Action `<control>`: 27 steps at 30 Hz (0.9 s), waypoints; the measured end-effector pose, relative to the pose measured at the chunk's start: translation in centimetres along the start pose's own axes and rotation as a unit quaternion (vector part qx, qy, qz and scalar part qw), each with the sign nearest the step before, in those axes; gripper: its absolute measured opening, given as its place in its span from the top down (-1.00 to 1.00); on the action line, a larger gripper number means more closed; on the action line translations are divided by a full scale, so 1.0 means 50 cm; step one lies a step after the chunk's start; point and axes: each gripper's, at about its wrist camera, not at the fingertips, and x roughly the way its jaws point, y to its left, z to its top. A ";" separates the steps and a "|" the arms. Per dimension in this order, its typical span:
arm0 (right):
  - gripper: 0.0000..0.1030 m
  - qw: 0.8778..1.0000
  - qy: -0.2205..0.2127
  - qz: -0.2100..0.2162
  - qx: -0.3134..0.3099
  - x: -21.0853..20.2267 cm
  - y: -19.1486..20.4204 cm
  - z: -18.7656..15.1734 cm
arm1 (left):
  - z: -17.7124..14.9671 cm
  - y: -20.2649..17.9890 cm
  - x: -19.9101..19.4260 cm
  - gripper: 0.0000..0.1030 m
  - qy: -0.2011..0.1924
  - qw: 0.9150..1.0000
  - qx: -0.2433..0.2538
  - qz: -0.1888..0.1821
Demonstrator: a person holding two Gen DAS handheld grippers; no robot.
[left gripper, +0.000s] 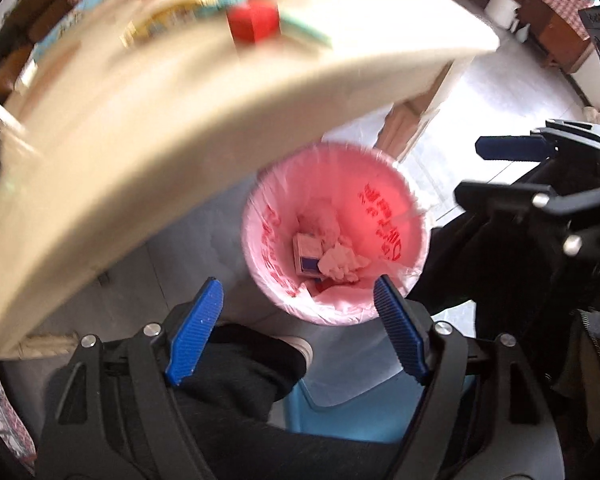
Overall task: Collect trash
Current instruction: 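Raise both tools back above the table toward the gold wrapper and red cube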
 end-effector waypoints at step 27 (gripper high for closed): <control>-0.26 0.997 -0.067 -0.007 -0.043 -0.094 0.007 0.265 | 0.329 0.211 -0.132 -0.61 -0.029 0.995 0.092 0.031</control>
